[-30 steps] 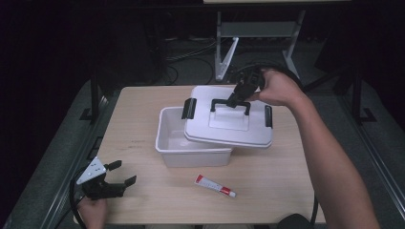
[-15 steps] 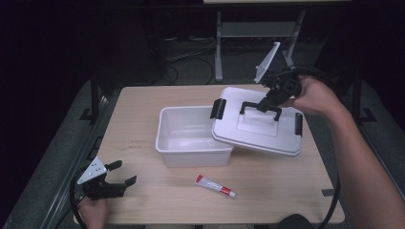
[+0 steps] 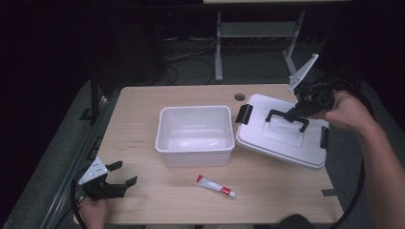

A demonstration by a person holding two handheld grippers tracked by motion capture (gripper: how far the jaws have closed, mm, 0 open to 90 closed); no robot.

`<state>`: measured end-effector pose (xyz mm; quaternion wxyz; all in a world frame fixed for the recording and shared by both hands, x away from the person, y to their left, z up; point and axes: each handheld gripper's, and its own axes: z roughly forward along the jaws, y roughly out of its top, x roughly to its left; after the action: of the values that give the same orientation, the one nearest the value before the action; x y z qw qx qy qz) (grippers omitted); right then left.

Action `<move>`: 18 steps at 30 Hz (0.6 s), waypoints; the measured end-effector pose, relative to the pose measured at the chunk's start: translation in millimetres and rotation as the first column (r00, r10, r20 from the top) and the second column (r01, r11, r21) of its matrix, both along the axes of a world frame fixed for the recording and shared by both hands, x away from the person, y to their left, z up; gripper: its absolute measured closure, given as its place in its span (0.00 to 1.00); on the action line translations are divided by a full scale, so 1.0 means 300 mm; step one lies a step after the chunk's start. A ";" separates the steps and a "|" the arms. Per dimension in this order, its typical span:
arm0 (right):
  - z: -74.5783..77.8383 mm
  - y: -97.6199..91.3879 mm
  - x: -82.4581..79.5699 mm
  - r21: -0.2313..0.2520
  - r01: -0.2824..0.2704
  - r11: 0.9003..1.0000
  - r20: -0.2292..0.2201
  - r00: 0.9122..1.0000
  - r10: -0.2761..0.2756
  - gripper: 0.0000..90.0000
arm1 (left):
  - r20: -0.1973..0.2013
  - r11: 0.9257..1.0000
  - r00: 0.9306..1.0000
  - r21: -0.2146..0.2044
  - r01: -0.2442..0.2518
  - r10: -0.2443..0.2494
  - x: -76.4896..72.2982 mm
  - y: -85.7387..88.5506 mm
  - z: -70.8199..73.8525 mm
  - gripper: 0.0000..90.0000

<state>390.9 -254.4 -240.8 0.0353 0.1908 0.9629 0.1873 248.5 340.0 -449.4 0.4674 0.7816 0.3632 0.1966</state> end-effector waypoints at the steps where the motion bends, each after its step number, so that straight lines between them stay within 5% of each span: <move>1: -0.006 -0.012 -0.004 0.002 0.010 1.000 -0.005 1.000 -0.010 0.94 | 0.001 1.000 1.000 -0.002 -0.001 0.001 -0.001 0.001 0.000 0.15; 11: -0.110 -0.127 -0.032 0.000 0.070 0.998 -0.040 0.997 -0.070 0.94 | -0.002 1.000 1.000 0.004 -0.002 0.002 -0.001 -0.004 -0.001 0.15; 18: -0.198 -0.127 -0.022 0.002 0.080 0.997 -0.063 0.995 -0.080 0.94 | 0.000 1.000 1.000 0.007 0.001 -0.001 -0.001 -0.004 -0.001 0.15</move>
<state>384.4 -292.5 -300.4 0.0121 0.2352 0.9547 0.1816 248.1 338.9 -449.7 0.4648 0.7834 0.3623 0.1975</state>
